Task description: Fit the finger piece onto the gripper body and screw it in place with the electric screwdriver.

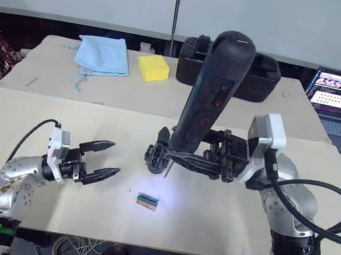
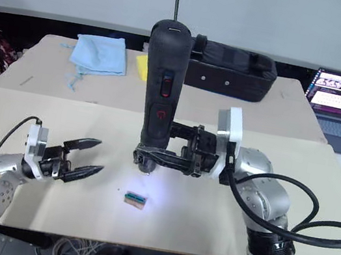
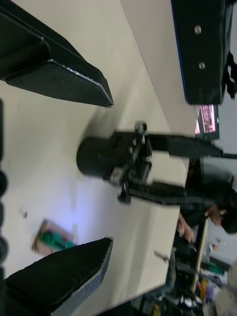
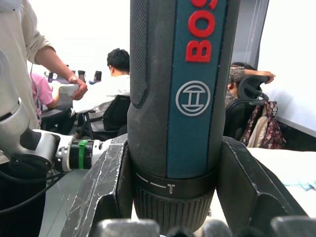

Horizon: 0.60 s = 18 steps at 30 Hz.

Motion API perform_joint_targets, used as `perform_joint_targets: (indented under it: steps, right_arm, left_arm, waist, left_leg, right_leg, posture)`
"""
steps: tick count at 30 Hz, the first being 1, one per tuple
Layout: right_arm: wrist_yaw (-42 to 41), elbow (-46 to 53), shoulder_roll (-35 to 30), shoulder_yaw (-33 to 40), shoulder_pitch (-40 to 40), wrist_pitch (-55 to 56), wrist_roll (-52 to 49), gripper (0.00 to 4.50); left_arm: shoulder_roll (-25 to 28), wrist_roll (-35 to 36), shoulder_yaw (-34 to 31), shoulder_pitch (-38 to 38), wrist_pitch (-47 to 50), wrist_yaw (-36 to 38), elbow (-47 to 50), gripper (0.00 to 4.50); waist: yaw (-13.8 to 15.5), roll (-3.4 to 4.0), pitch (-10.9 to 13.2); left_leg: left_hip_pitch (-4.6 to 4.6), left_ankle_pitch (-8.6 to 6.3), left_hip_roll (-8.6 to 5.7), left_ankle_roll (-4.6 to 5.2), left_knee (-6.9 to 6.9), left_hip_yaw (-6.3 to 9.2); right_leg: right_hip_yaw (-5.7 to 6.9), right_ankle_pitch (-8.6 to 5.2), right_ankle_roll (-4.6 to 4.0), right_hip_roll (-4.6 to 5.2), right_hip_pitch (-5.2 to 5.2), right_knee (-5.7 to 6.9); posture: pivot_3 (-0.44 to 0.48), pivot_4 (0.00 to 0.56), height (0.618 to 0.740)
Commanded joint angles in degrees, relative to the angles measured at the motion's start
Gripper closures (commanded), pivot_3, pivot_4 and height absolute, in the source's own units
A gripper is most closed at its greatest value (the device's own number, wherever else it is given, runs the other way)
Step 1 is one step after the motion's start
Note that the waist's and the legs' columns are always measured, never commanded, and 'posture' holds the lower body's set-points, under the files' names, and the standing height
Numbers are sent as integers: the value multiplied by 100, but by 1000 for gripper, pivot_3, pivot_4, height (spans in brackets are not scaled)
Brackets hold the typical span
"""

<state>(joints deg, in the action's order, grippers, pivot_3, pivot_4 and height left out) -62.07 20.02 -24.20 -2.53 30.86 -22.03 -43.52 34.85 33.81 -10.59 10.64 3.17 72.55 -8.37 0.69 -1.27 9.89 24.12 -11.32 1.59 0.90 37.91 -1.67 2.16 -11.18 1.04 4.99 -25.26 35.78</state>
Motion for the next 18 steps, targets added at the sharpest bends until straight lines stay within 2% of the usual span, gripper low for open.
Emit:
perform_joint_targets:
  steps: [1, 5, 9, 18]
  right_arm:
    - [73, 249, -36, 217, 187, -1, -208, 2578]
    - [71, 221, -83, 203, 211, -12, -186, 2578]
    - [77, 241, -147, 221, 196, -49, -186, 2578]
    - [54, 206, -310, 262, 227, -78, -190, 2578]
  left_arm:
    - [-100, -657, 352, 294, -631, 19, -423, 44]
    - [-402, -1158, 720, 585, -1066, -69, -837, 44]
    - [-708, -1687, 1095, 917, -1079, -516, -1226, 44]
    - [-1164, -2040, 1547, 1283, -1172, -612, -1659, 44]
  waist:
    - [4, 0, 0]
    - [8, -3, 2]
    - [5, -9, 3]
    - [17, -9, 3]
  left_leg:
    - [0, 0, -1, 0, 0, -1]
    - [4, 0, -2, 0, 0, -5]
    - [6, 0, 1, 0, 0, -4]
    - [4, 0, 10, 1, 0, -2]
  right_leg:
    - [0, 1, 1, -1, 0, -1]
    - [-1, 13, 18, 0, 1, -5]
    - [-1, 22, 27, -4, -2, -5]
    - [-2, 24, 23, -20, -1, -4]
  posture:
    - [0, 150, 740]
    - [0, 150, 740]
    - [0, 150, 740]
    - [0, 150, 740]
